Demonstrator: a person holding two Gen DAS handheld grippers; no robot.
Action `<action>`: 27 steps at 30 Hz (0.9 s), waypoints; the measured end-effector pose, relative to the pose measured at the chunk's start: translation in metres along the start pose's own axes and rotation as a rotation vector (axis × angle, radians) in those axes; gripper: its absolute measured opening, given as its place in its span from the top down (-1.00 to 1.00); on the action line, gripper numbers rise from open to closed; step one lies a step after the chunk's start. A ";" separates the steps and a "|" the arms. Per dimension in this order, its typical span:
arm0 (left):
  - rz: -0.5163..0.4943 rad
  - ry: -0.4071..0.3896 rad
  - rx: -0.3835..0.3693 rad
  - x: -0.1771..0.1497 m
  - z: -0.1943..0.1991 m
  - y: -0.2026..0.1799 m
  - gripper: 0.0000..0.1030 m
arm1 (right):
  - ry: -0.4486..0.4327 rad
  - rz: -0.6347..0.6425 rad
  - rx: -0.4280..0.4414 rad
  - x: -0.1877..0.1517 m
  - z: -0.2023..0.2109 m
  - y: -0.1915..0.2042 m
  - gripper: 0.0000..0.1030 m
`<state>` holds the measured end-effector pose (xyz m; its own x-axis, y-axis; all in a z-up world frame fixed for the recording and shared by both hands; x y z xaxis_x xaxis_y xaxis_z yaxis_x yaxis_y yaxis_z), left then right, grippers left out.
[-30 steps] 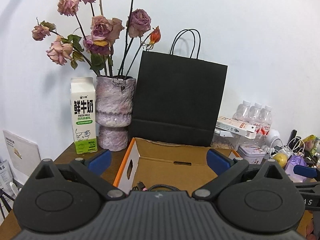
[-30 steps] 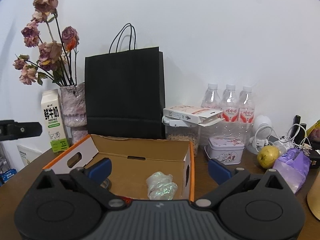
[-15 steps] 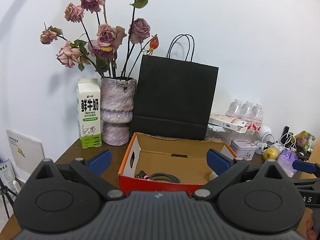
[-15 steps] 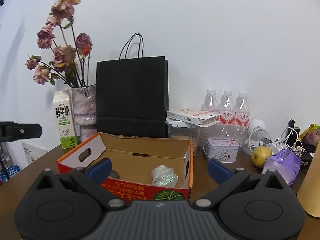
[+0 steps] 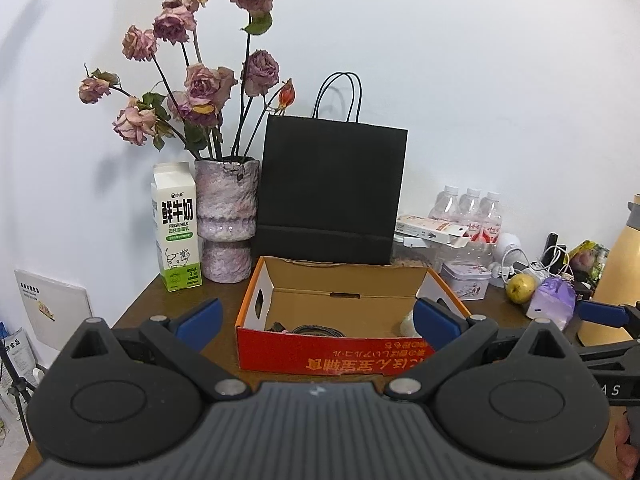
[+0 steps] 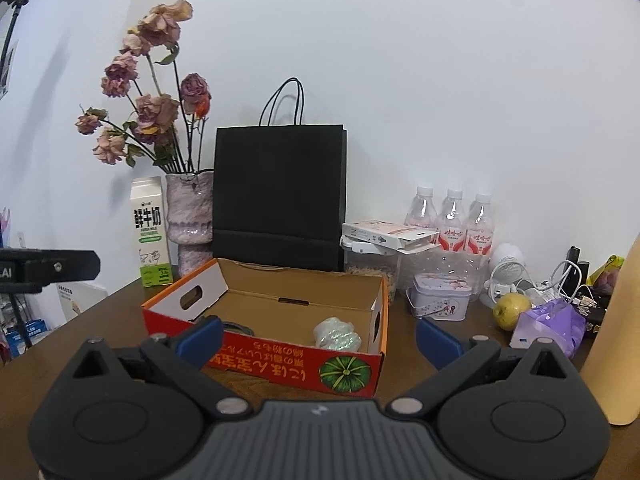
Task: Organize objects
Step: 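Withdraw both tools from the box back toward the table items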
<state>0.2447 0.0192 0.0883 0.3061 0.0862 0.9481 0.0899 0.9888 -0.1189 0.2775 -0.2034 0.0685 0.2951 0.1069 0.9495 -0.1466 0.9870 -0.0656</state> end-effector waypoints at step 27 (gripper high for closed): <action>0.015 0.071 -0.004 -0.059 0.091 -0.005 -1.00 | 0.090 0.070 0.038 -0.073 0.109 0.015 -1.00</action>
<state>0.1397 0.0204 0.0593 0.3737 0.0923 0.9229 0.0884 0.9870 -0.1345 0.1510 -0.2089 0.0314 0.3661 0.1871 0.9116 -0.2052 0.9717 -0.1170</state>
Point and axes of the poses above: each gripper's, at about its wrist camera, not at the fingertips, and z roughly against the way its jaws point, y to its left, x to its top, the point moved 3 cm from there along -z, roughly the way its jaws point, and after that the axes turned 8 degrees about -x, right-handed, at the moved point
